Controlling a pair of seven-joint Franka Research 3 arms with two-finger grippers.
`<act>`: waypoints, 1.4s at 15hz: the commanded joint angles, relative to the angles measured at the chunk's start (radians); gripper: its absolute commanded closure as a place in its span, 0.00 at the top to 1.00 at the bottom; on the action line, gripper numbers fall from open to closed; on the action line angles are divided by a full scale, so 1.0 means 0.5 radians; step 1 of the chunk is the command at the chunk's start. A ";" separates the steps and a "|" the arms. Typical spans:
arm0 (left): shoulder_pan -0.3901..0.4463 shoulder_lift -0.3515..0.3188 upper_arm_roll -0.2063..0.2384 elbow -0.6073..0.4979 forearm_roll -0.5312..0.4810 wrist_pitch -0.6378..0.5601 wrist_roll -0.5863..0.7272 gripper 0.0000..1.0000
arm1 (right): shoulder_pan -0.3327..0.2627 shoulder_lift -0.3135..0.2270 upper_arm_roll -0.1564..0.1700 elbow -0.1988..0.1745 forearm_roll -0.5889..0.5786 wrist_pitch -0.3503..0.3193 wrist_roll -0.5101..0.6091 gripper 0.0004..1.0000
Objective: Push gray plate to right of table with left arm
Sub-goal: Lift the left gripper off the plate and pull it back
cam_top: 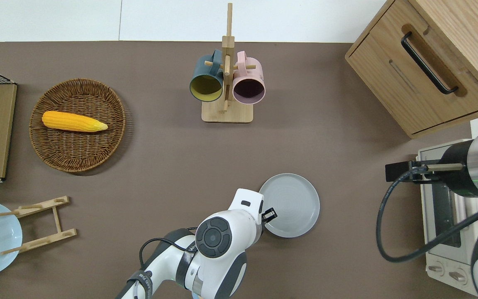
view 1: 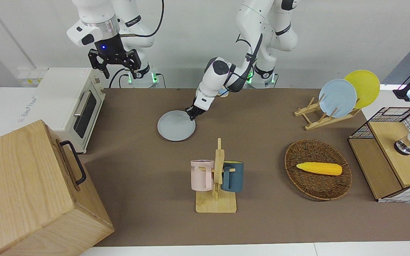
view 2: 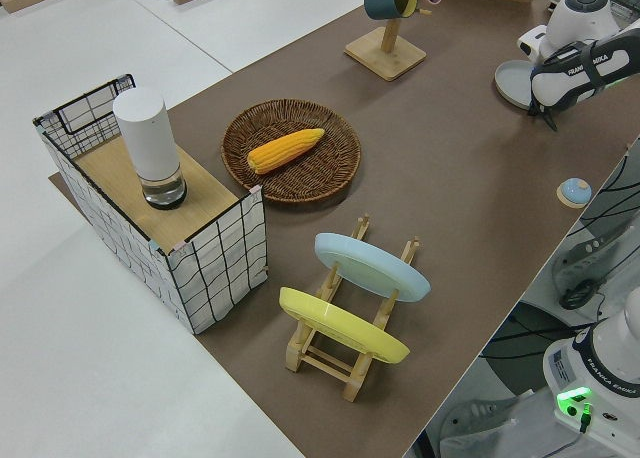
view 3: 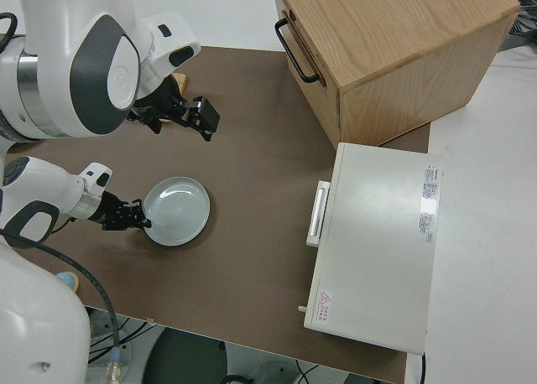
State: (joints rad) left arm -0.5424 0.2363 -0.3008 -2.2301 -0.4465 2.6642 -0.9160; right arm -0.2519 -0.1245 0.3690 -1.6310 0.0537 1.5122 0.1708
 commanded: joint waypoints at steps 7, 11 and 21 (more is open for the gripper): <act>0.253 -0.294 -0.178 0.042 -0.030 -0.502 -0.113 1.00 | -0.048 -0.055 0.029 -0.054 0.043 0.001 0.020 1.00; 0.410 -0.481 -0.080 0.058 -0.012 -0.964 0.159 1.00 | -0.048 -0.055 0.029 -0.054 0.043 0.001 0.020 1.00; 0.646 -0.586 0.417 0.438 0.218 -1.849 0.770 1.00 | -0.048 -0.055 0.029 -0.054 0.043 0.001 0.020 1.00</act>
State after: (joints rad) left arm -0.2624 -0.0527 -0.1261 -2.0730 -0.3748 1.8474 -0.6240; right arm -0.2519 -0.1245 0.3690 -1.6310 0.0537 1.5122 0.1708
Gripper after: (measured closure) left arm 0.000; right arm 0.004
